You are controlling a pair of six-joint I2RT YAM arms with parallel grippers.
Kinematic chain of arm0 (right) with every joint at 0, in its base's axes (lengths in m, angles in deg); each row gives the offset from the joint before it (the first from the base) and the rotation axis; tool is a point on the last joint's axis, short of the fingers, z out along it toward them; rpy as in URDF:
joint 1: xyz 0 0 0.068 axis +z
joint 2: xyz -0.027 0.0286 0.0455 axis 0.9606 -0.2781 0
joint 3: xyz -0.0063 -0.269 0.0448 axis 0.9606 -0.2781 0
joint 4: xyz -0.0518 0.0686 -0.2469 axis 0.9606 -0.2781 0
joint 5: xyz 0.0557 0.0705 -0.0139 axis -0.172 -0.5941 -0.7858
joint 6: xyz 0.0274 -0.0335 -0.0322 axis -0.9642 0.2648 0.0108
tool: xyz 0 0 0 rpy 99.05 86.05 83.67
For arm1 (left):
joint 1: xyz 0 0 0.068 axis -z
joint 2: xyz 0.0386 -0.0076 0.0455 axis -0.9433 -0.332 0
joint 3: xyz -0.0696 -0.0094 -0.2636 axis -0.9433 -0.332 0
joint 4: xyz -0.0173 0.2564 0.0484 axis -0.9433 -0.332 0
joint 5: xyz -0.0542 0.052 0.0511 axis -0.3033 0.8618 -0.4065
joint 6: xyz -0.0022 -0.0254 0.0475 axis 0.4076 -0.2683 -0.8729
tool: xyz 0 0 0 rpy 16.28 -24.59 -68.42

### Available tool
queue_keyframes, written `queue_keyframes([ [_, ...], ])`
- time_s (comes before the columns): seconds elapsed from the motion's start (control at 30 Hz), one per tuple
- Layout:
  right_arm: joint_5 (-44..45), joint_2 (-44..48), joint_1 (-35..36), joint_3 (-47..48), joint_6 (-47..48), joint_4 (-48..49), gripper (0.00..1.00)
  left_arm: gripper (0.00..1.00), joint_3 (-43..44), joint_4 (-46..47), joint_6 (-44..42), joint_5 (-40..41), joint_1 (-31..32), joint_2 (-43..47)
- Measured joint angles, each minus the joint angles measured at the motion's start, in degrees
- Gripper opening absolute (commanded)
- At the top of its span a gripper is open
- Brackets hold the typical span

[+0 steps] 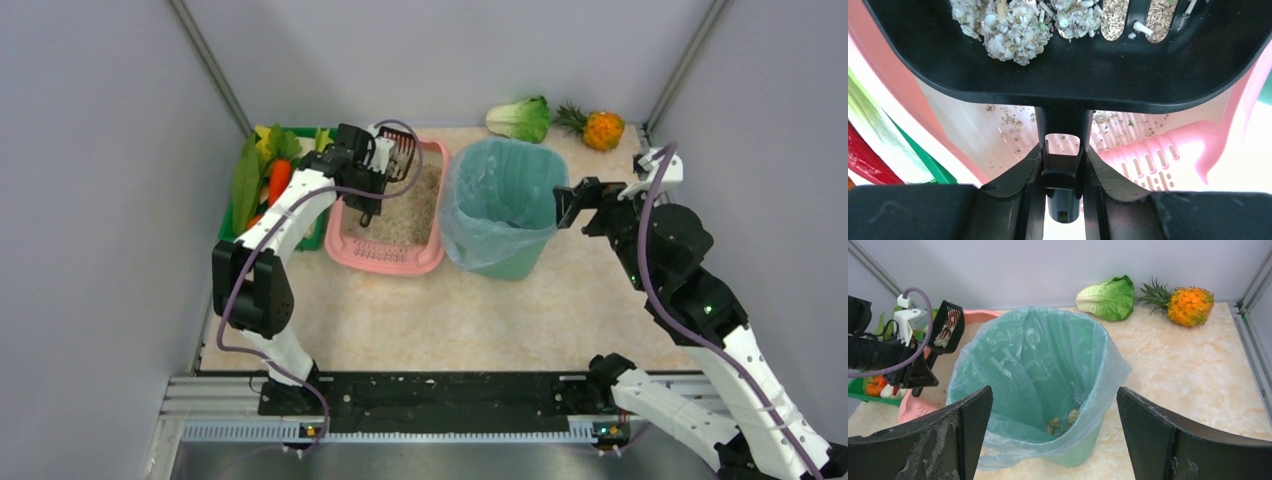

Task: Clean the litter box

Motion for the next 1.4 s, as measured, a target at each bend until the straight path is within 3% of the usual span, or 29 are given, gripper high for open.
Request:
queue_keyframes([
  [0.17,-0.02,-0.63,0.0,0.0,0.04,0.04,0.94,0.0,-3.41,2.34,0.2,0.11,-0.55,1.75],
  [0.3,-0.13,-1.16,0.0,0.0,0.11,0.02,0.94,0.0,0.96,-2.12,0.17,-0.42,-0.59,-0.22],
  [0.7,-0.09,-1.55,0.0,0.0,0.11,0.07,0.94,0.0,-0.72,-4.81,0.39,2.38,-0.59,0.09],
  [1.1,-0.13,-2.08,0.0,0.0,0.09,0.09,0.94,0.0,3.45,-9.86,0.66,5.07,-0.35,0.07],
  [1.23,0.07,-1.92,0.0,0.0,0.09,0.11,0.94,0.0,-0.17,-7.56,0.52,7.72,-0.35,1.42],
  [1.33,0.0,-2.16,0.0,0.02,0.09,0.09,0.94,0.0,6.4,-12.85,0.85,7.08,-0.22,-2.32],
  [1.4,0.0,-2.25,0.0,0.02,0.07,0.11,0.94,0.0,7.91,-11.41,0.9,7.52,-0.11,-3.02],
])
